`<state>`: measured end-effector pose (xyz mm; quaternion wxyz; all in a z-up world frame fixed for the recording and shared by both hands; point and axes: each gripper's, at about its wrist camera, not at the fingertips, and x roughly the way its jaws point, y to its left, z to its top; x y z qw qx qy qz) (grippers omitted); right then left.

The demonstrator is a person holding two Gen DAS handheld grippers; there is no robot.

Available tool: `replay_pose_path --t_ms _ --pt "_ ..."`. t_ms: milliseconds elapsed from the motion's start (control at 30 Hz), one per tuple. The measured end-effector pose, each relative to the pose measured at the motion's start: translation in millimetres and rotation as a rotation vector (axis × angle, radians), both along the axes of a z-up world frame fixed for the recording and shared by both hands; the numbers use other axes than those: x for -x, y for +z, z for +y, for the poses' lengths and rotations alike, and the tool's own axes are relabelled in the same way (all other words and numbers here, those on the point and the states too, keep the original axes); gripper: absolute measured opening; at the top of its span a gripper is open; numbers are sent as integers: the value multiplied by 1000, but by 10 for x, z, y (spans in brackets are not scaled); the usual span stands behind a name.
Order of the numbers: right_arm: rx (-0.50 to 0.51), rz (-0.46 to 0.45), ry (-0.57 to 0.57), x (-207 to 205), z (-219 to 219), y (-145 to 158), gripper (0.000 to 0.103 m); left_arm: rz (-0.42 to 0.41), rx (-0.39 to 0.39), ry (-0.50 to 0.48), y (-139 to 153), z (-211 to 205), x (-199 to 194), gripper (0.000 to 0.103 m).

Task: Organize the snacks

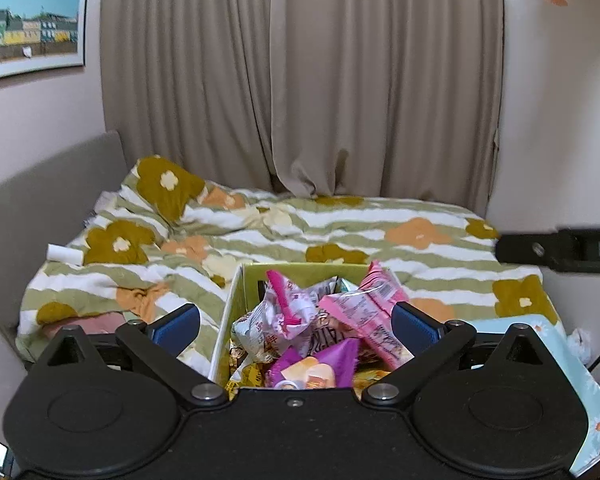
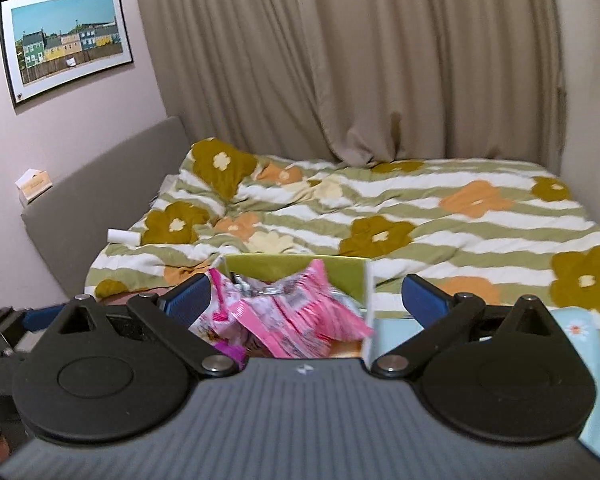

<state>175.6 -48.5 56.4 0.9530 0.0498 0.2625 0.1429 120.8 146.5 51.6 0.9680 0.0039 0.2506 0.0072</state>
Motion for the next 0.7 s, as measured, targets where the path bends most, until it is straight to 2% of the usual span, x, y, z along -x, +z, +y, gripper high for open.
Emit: replay_pose_path --t_ms 167,333,700 --pt "65 12 -71 417 -277 1 103 -33 -4 8 52 -173 318 103" --pt "121 29 -132 798 -491 -135 103 -36 -13 -24 26 -303 564 103" --pt "134 83 -205 1210 -731 -424 103 -23 -54 -48 -159 -465 874 103"
